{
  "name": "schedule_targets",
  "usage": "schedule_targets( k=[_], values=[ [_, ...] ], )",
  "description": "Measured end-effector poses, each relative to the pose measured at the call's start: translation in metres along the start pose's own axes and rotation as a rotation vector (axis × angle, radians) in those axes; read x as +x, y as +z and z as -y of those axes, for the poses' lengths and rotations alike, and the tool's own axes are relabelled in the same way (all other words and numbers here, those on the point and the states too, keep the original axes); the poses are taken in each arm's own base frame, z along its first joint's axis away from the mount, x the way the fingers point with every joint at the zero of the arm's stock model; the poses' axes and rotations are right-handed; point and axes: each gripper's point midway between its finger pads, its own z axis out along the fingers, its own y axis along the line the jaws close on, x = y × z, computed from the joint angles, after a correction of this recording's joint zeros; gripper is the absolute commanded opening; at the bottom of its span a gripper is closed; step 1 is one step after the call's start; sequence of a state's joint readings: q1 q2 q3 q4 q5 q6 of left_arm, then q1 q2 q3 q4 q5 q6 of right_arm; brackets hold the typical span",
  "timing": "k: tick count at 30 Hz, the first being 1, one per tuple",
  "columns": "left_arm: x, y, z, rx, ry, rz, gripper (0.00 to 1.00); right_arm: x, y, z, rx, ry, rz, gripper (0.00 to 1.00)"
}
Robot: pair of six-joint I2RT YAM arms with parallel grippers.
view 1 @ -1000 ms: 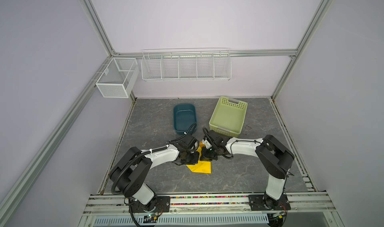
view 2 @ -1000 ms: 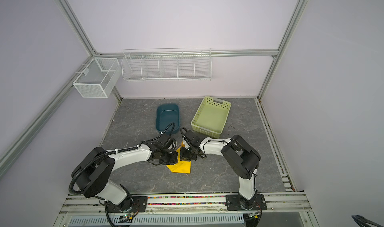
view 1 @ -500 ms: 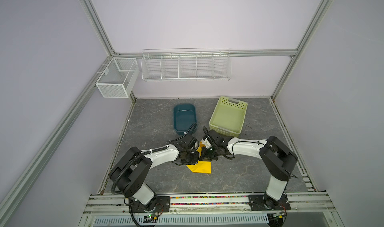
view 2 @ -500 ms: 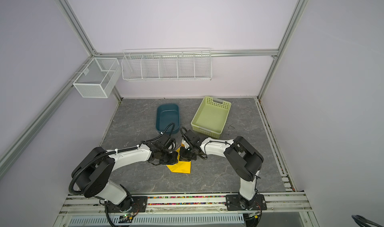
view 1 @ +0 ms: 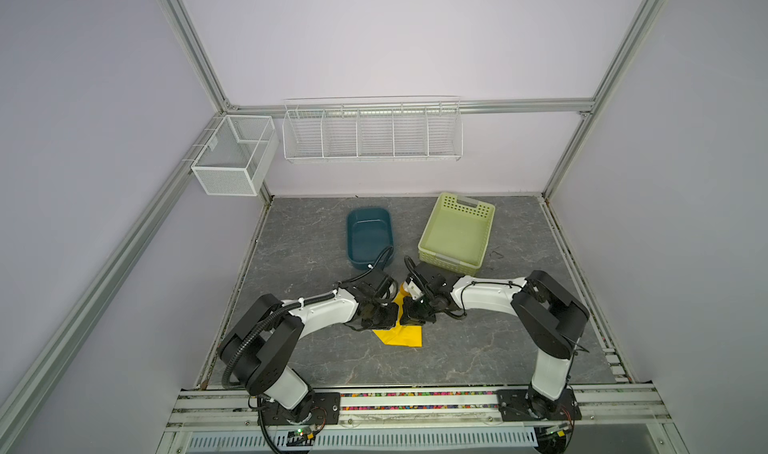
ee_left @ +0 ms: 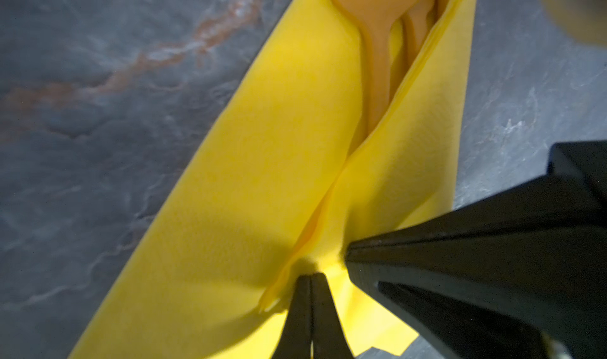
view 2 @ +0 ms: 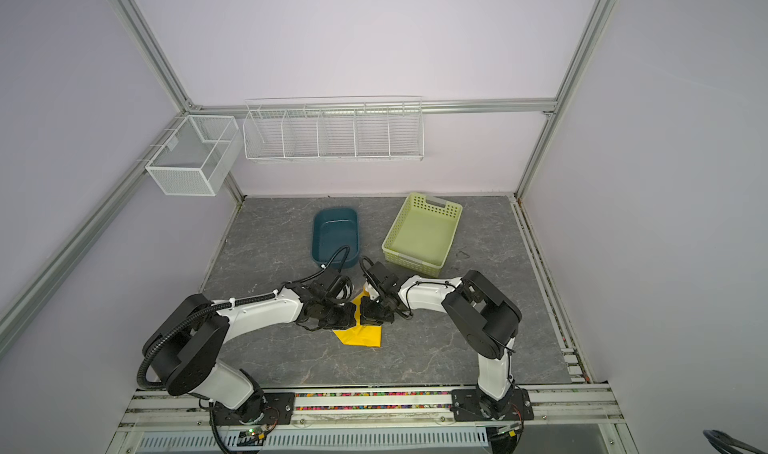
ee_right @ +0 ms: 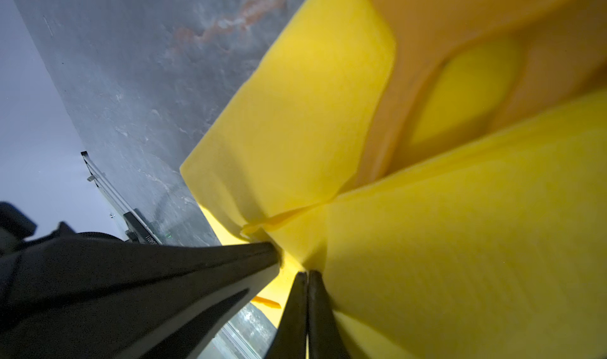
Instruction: Place the utensils on the paper napkin and roll it up
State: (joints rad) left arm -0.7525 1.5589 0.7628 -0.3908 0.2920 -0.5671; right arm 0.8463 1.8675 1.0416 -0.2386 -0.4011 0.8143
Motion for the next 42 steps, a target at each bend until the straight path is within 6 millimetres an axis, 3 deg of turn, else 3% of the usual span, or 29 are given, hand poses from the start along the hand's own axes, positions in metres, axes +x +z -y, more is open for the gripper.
schedule_targets(
  k=[6, 12, 17, 31, 42],
  values=[
    [0.012, -0.007, 0.014, 0.086, -0.024, -0.018, 0.06, 0.000, 0.000, 0.000, 0.000, -0.001, 0.000, 0.07],
    [0.032, -0.002, 0.031, 0.146, -0.003, -0.072, 0.05, 0.000, 0.000, 0.000, 0.000, -0.001, 0.000, 0.07],
    [0.041, 0.008, 0.028, 0.150, -0.016, -0.100, 0.05, 0.000, 0.000, 0.000, 0.000, -0.003, 0.000, 0.07],
    [0.039, 0.010, 0.029, 0.162, -0.012, -0.100, 0.03, -0.003, -0.004, 0.002, 0.020, 0.004, -0.001, 0.07],
    [0.038, 0.010, 0.029, 0.164, -0.011, -0.098, 0.03, -0.027, -0.015, -0.005, 0.016, -0.007, 0.045, 0.07]
  ],
)
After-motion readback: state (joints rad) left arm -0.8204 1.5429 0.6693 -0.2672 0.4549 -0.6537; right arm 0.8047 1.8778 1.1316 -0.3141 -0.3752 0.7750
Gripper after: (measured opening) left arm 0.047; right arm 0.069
